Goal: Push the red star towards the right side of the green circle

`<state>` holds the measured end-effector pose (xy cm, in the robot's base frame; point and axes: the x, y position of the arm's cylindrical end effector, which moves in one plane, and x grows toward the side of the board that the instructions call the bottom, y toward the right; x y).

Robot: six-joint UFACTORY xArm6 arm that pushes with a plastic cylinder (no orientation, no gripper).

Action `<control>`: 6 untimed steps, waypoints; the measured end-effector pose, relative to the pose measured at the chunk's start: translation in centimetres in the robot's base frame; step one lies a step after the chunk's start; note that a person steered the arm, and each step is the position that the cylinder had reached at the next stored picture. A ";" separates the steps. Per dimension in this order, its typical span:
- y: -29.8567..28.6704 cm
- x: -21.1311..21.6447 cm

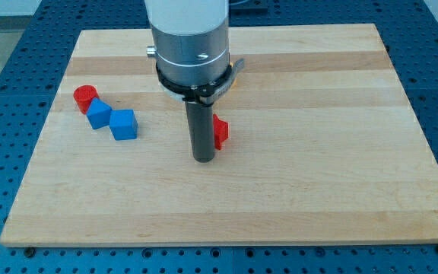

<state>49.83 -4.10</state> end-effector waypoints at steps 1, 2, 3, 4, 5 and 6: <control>0.0 -0.4; 0.6 -1.5; 1.6 -2.4; 2.6 -2.5; 3.1 -2.9; 3.4 -3.9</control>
<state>45.97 -0.71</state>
